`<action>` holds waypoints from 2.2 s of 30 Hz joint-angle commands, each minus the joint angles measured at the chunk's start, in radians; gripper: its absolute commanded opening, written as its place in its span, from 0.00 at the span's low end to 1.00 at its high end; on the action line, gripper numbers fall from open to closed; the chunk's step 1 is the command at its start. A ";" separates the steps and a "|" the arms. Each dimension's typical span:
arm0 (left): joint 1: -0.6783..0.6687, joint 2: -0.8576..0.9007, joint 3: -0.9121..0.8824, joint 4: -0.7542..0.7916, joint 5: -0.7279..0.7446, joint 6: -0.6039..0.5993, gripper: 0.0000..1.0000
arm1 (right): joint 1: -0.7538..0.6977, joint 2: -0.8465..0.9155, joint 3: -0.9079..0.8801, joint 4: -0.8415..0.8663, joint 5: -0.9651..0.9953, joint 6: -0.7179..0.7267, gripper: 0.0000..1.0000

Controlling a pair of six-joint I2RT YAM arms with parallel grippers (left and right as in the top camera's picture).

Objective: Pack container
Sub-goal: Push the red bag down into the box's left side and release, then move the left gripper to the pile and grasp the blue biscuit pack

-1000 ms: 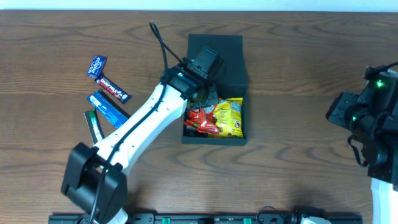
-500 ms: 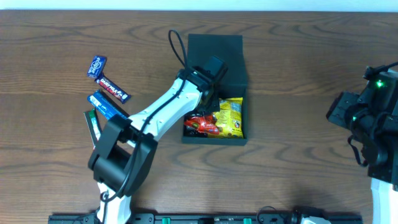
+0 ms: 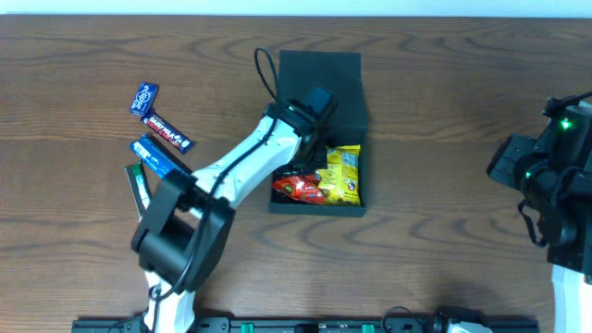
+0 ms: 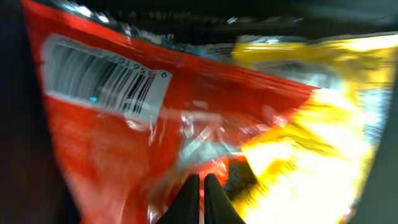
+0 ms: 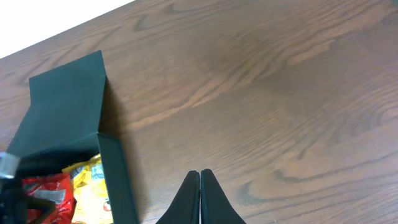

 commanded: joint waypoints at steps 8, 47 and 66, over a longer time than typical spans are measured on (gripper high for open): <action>-0.008 -0.268 -0.055 -0.087 -0.176 0.021 0.06 | -0.005 -0.008 0.018 0.000 0.014 0.003 0.02; -0.013 -0.483 -0.223 0.146 -0.237 0.101 0.07 | -0.005 -0.008 0.018 -0.016 0.014 0.003 0.02; 0.484 -0.525 -0.376 -0.203 -0.369 -0.377 0.51 | -0.005 -0.008 0.018 0.018 0.014 0.018 0.06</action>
